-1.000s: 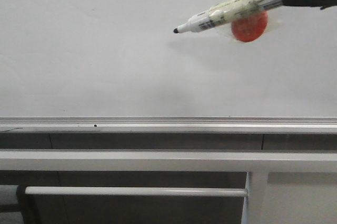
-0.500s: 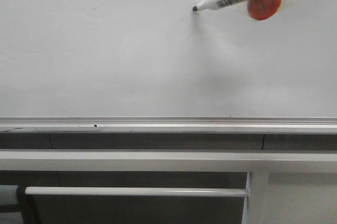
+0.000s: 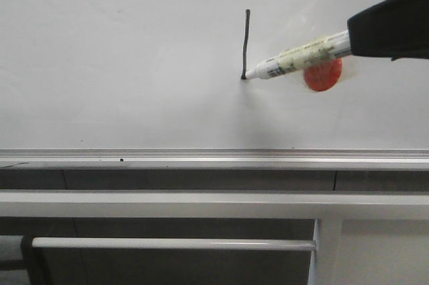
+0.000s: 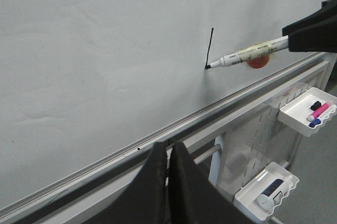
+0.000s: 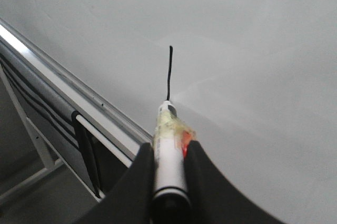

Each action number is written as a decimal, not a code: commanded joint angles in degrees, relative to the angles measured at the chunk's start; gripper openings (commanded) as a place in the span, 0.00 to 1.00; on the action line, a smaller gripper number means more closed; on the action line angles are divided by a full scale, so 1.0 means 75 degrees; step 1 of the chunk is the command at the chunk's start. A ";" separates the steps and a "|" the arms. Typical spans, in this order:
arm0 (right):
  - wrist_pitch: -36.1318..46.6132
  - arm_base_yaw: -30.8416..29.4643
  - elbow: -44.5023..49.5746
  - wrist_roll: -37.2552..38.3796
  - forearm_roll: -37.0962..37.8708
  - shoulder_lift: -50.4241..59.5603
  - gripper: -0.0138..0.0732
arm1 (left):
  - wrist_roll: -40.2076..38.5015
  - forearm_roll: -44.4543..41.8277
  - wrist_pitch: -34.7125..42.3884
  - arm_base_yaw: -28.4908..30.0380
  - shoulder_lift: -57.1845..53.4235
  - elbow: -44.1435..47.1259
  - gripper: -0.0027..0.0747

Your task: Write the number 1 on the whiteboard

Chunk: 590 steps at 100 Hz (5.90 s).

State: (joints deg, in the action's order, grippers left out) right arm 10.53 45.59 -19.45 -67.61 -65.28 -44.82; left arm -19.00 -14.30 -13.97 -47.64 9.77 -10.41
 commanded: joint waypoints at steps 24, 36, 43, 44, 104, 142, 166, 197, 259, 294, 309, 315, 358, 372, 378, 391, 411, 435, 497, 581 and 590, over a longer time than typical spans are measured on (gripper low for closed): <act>-0.0492 -0.0018 -0.0174 -0.0041 -0.0233 0.0240 0.09 | -0.0056 0.0029 0.0639 0.0017 0.0064 -0.0207 0.01; -0.1284 -0.0018 -0.0027 -0.0041 -0.0439 0.0732 0.11 | -0.0056 0.0029 0.0743 0.0017 0.0064 -0.0207 0.01; -0.1404 -0.0018 0.0103 -0.0041 -0.0569 0.0989 0.11 | -0.0056 0.0029 0.0820 0.0017 0.0064 -0.0207 0.01; -0.1493 -0.0018 0.0104 -0.0041 -0.0584 0.1024 0.11 | -0.0056 0.0029 0.0820 0.0017 0.0064 -0.0207 0.01; -0.3197 -0.0018 -0.0672 -0.0041 -0.0622 -0.0247 0.11 | 0.0944 -0.0339 0.1343 -0.1304 0.1337 -0.0358 0.01; -0.3581 -0.0018 -0.1326 -0.0027 -0.0801 -0.1071 0.11 | 0.0944 -0.1985 0.1348 -0.1924 0.2964 -0.1154 0.42; -0.3512 -0.0018 -0.1633 0.0252 -0.0930 -0.1461 0.11 | 0.0944 -0.3393 0.1327 -0.1924 0.3693 -0.1338 0.46; -0.2946 -0.0031 -0.1633 0.0252 -0.0930 -0.1525 0.11 | 0.0944 -0.4250 0.1209 -0.1924 0.4502 -0.1516 0.43; -0.3118 -0.0031 -0.1633 0.0252 -0.1028 -0.1525 0.11 | 0.0944 -0.4978 0.0826 -0.1924 0.6159 -0.2577 0.43; -0.3150 -0.0031 -0.1882 0.0252 -0.1160 -0.1525 0.11 | 0.0944 -0.4988 0.1113 -0.1924 0.6232 -0.2661 0.43; -0.3230 -0.0031 -0.1912 0.0252 -0.1160 -0.1541 0.11 | 0.0944 -0.4988 0.1113 -0.1924 0.6232 -0.2661 0.43; -0.3294 -0.0031 -0.1912 0.0252 -0.1160 -0.1541 0.11 | 0.0944 -0.4988 0.1113 -0.1924 0.6232 -0.2661 0.43; -0.3384 -0.0031 -0.1912 0.0252 -0.1160 -0.1541 0.11 | 0.0944 -0.5025 0.1139 -0.1924 0.6556 -0.2661 0.43; -0.3373 -0.0031 -0.1912 0.0252 -0.1160 -0.1541 0.11 | 0.0944 -0.5042 0.1139 -0.1924 0.6556 -0.2717 0.43; -0.3368 -0.0031 -0.1912 0.0252 -0.1160 -0.1541 0.11 | 0.0944 -0.5042 0.1123 -0.1924 0.6556 -0.2758 0.43; -0.3368 -0.0031 -0.1912 0.0252 -0.1160 -0.1541 0.11 | 0.0944 -0.5042 0.0953 -0.1924 0.6556 -0.2827 0.42; -0.3368 -0.0031 -0.1912 0.0252 -0.1160 -0.1541 0.11 | 0.0944 -0.5042 0.0873 -0.1924 0.6556 -0.2827 0.35; -0.3326 -0.0031 -0.1912 0.0252 -0.1147 -0.1541 0.11 | 0.0944 -0.5042 0.0855 -0.1924 0.6556 -0.2827 0.29; -0.3343 -0.0031 -0.1912 0.0252 -0.1147 -0.1541 0.11 | 0.0900 -0.4886 0.0556 -0.1924 0.6556 -0.2827 0.01; -0.2553 -0.0031 -0.1912 -0.0181 -0.1077 0.0459 0.58 | 0.0160 -0.4246 0.0571 -0.1924 0.6556 -0.2827 0.01; -0.2583 -0.0031 -0.1849 -0.0181 -0.1004 0.0743 0.44 | -0.0328 -0.4232 0.0680 -0.1924 0.6492 -0.2792 0.01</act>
State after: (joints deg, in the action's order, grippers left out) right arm -10.08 45.59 -31.66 -68.00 -72.87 -41.26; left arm -18.08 -46.80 -11.87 -61.81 59.58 -29.84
